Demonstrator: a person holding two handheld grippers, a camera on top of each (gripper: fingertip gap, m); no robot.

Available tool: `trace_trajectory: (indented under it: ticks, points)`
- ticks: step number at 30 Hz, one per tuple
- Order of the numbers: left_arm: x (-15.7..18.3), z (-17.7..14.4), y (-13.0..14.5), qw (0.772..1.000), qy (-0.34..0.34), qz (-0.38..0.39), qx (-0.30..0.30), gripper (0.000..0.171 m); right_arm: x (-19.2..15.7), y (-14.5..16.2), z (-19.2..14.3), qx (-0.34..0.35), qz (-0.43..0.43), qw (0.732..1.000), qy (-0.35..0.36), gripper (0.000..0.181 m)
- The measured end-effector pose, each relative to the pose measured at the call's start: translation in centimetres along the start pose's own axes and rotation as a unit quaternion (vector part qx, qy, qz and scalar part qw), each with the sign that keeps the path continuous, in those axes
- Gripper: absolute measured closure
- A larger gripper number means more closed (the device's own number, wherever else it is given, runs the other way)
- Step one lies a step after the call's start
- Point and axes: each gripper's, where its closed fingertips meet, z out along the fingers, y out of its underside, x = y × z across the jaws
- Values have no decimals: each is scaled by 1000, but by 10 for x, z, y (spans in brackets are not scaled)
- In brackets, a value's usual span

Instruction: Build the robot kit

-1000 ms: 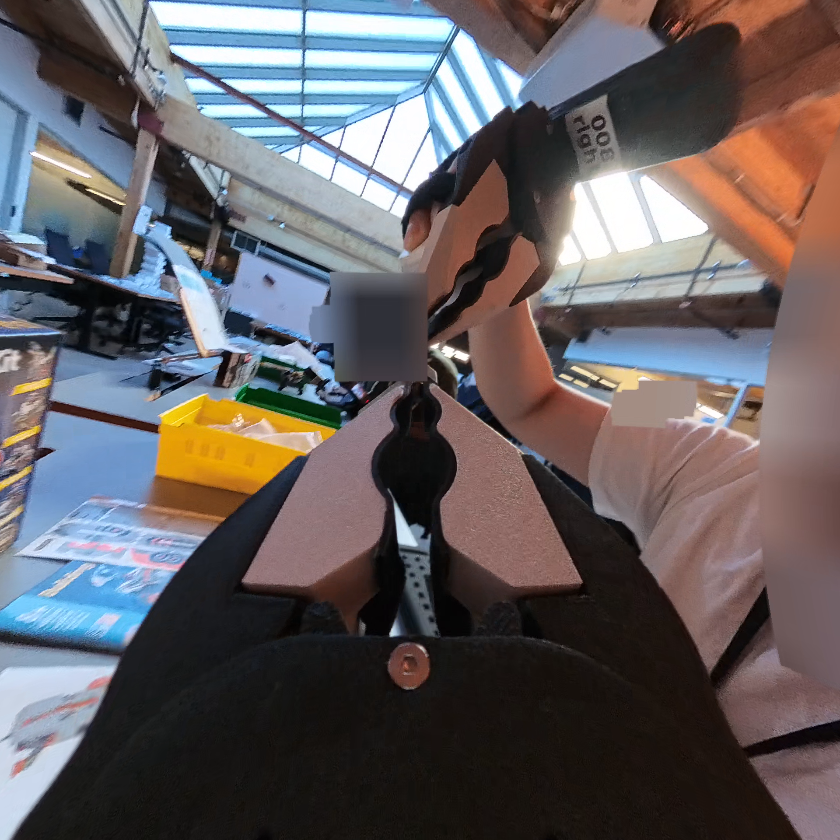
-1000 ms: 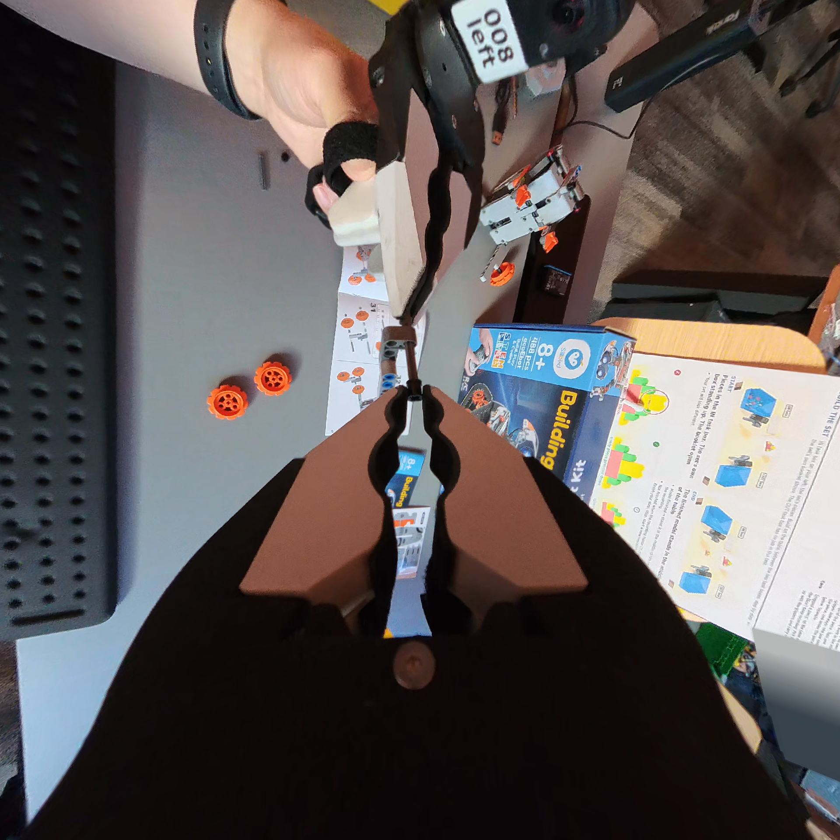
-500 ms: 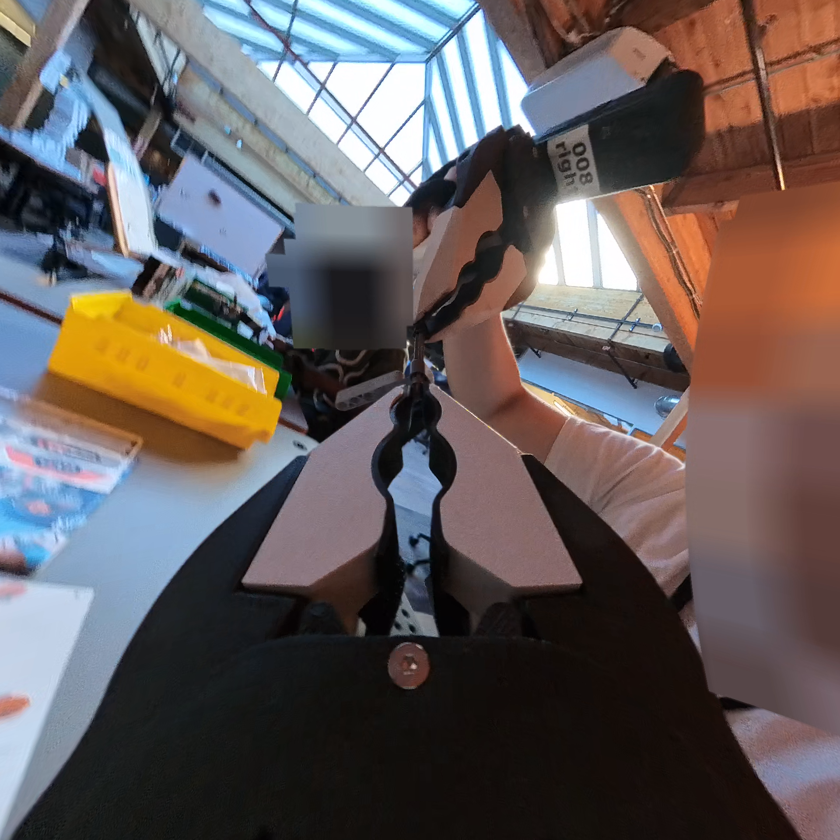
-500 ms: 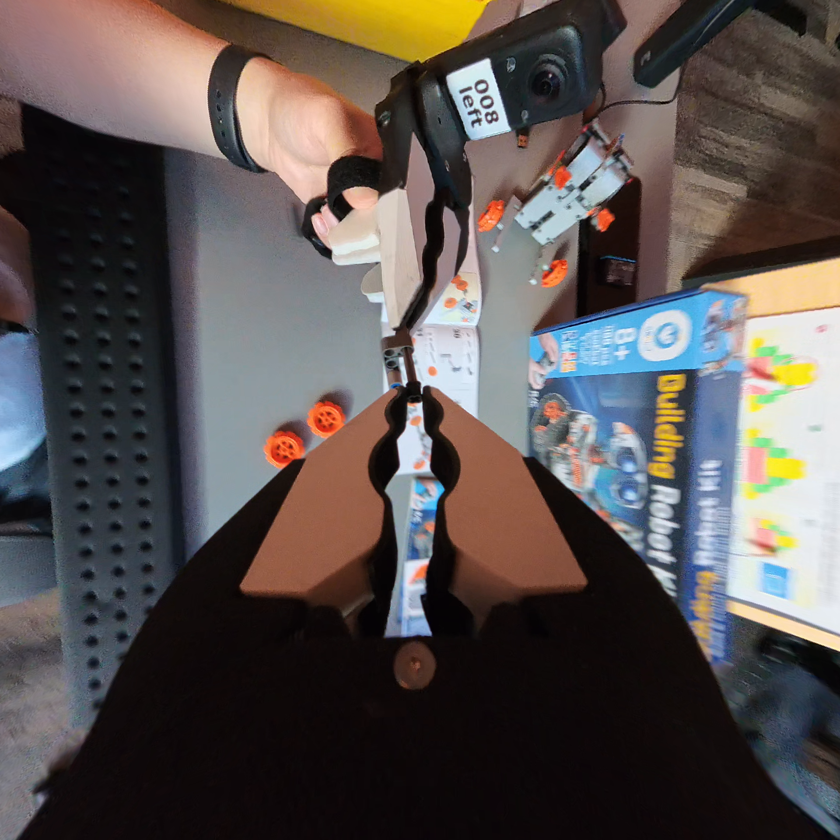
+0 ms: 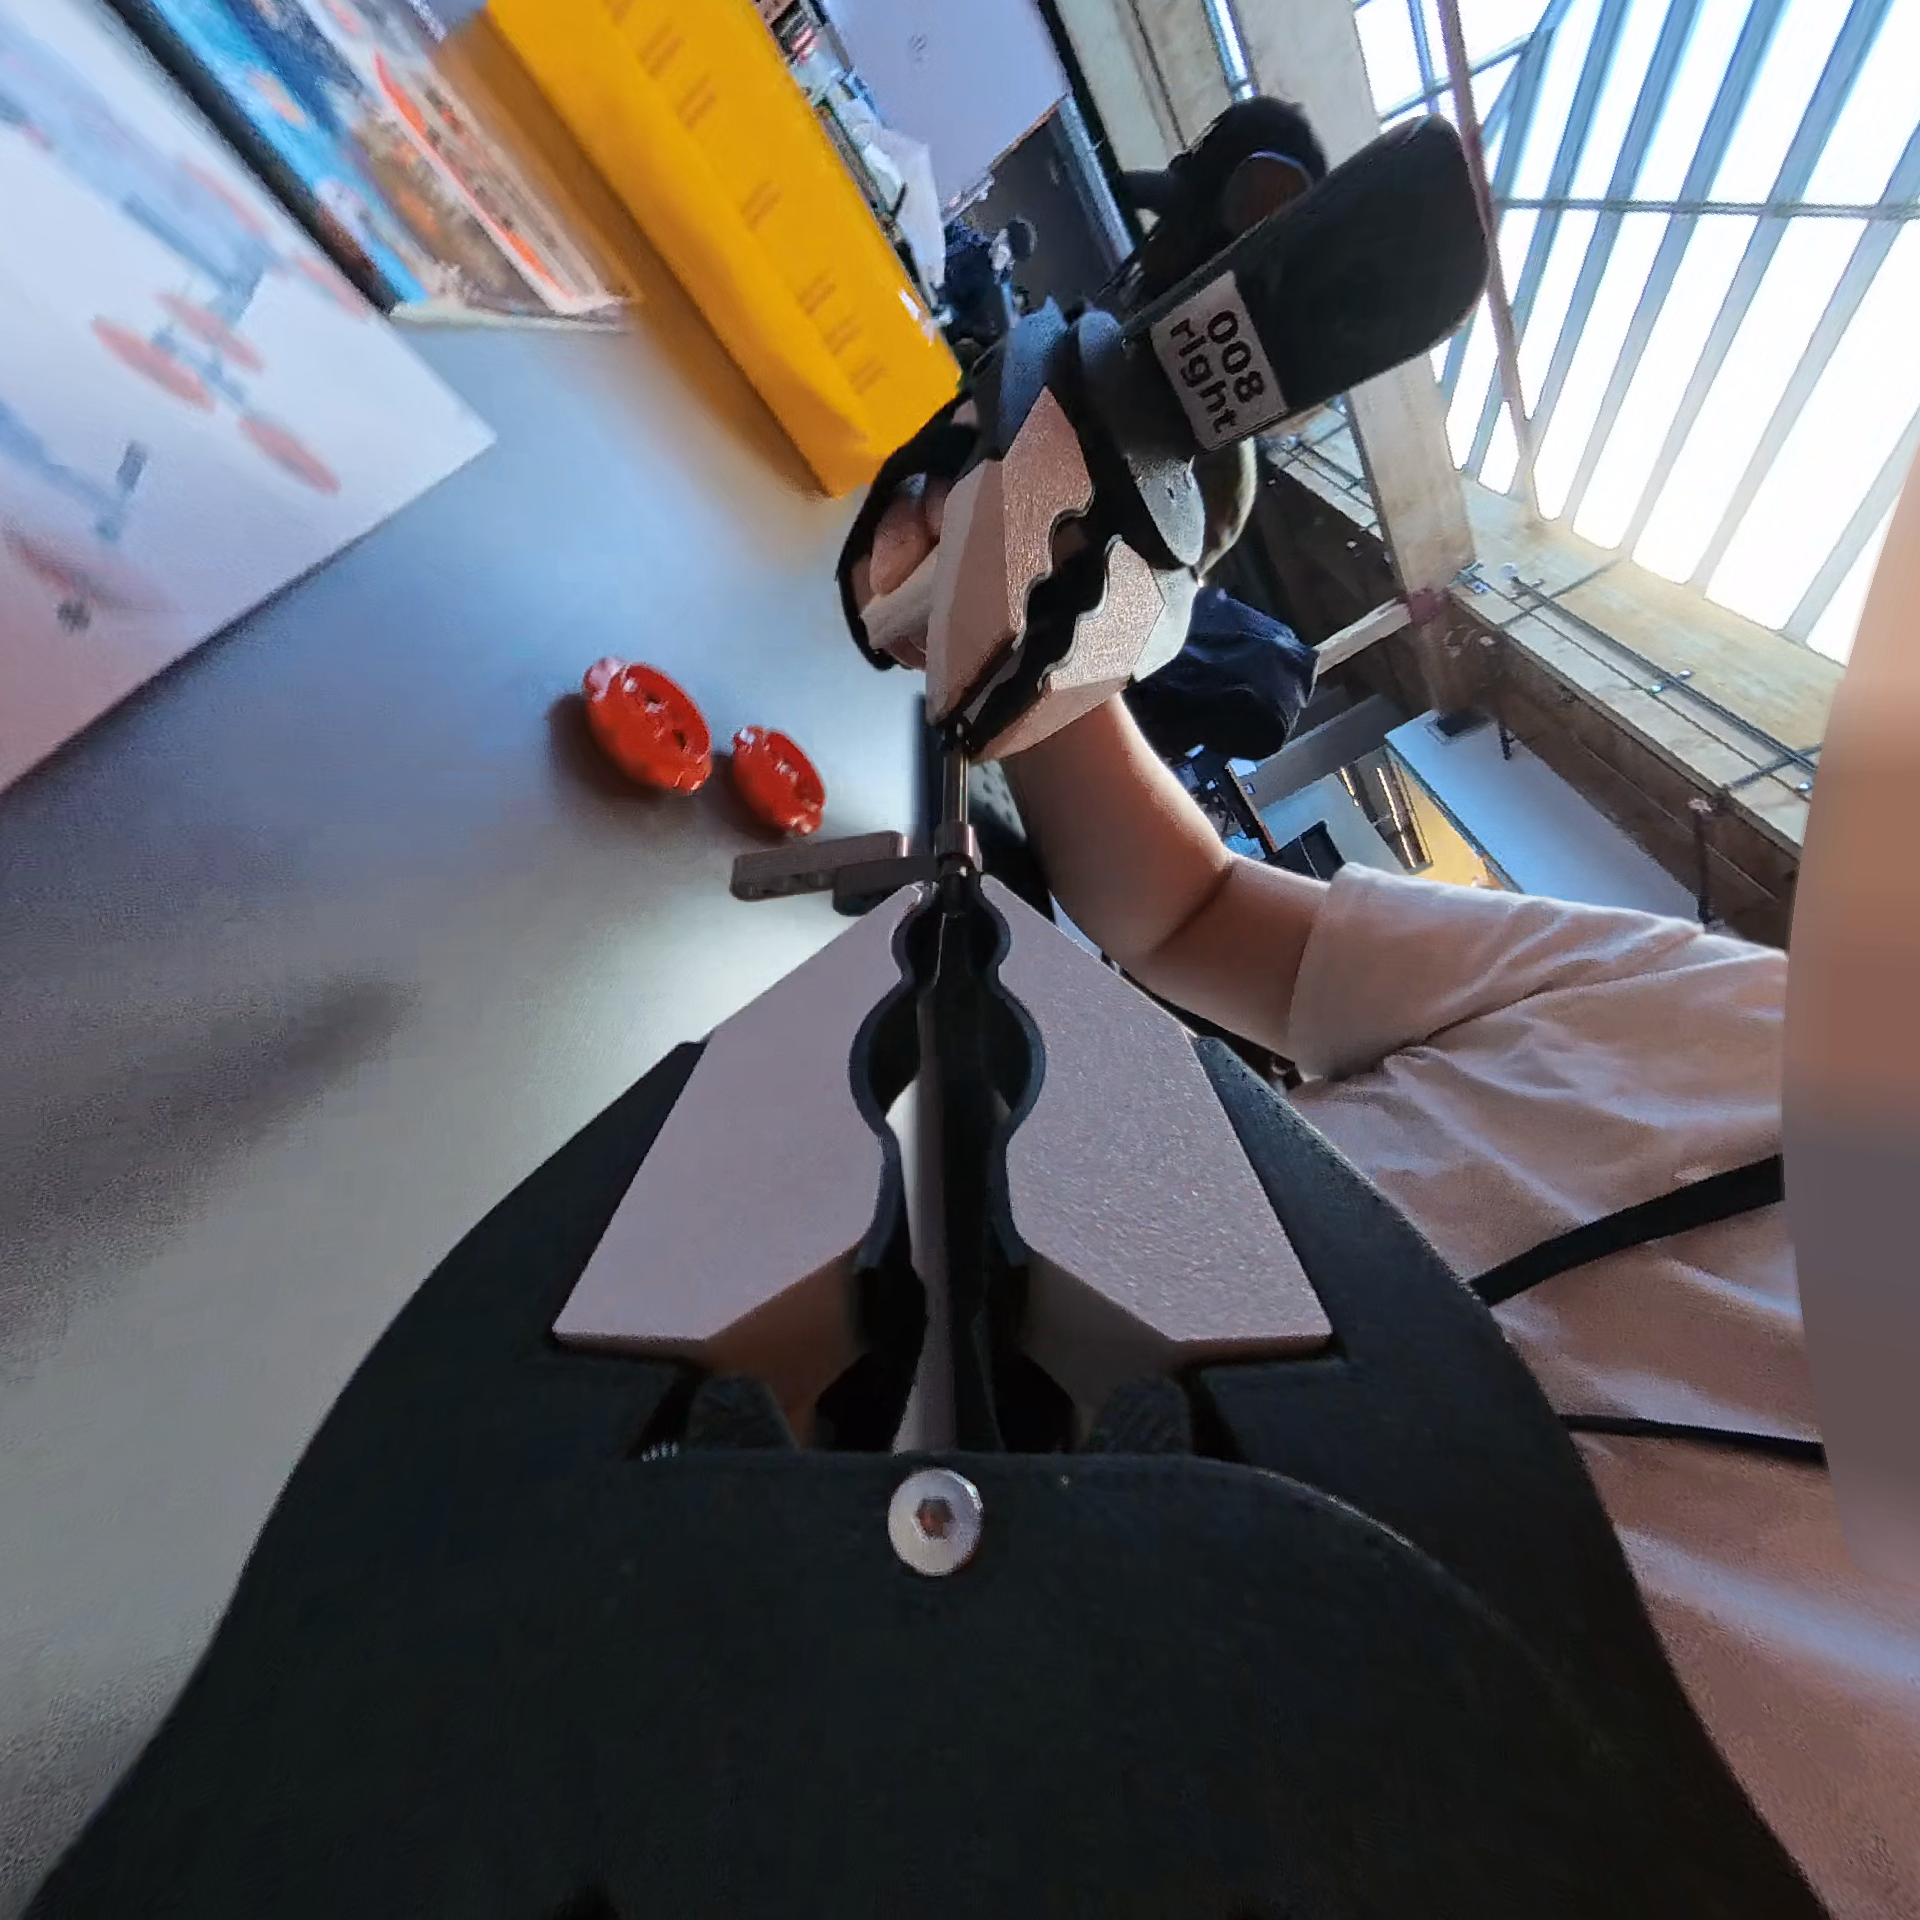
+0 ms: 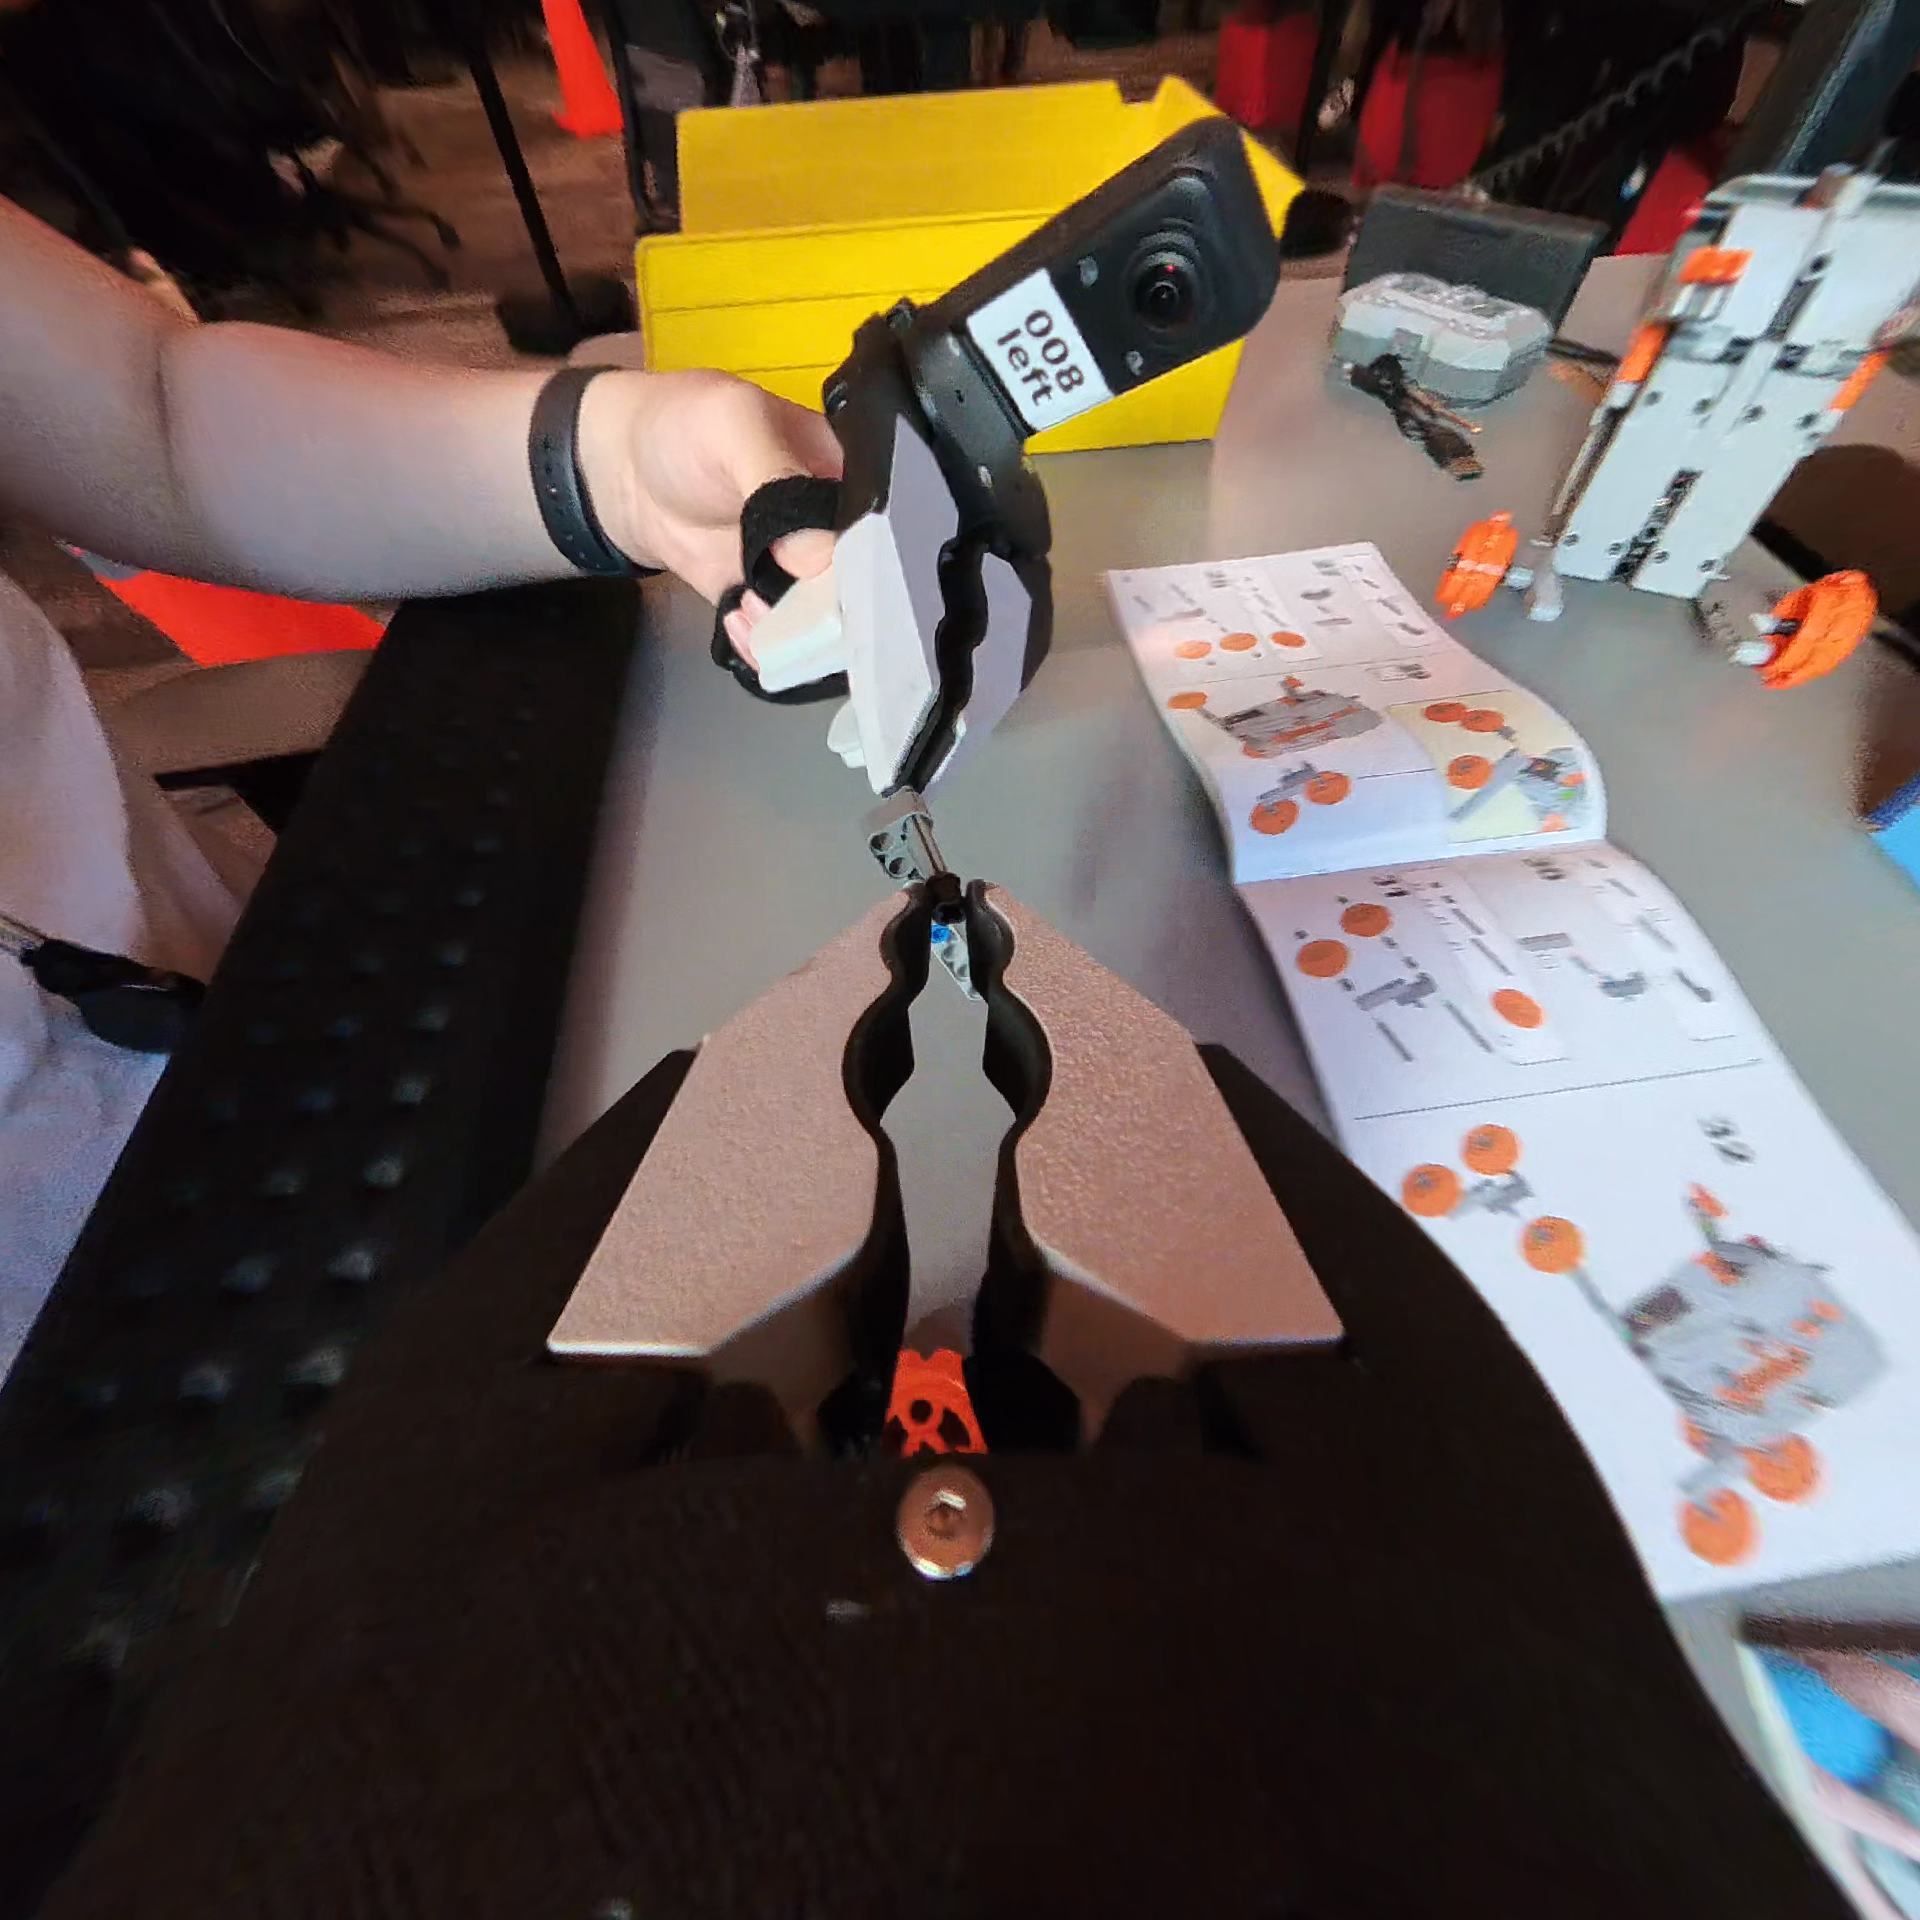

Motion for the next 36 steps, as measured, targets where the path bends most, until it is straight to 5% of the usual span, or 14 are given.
trace_trajectory:
  ticks: [9,36]
  points:
    - [-20,4,24,999,-24,-20,-18,170,-14,36,11,-32,6,999,-23,177]
    - [-26,5,30,998,-48,-31,-12,170,-17,43,14,-16,-43,996,70,177]
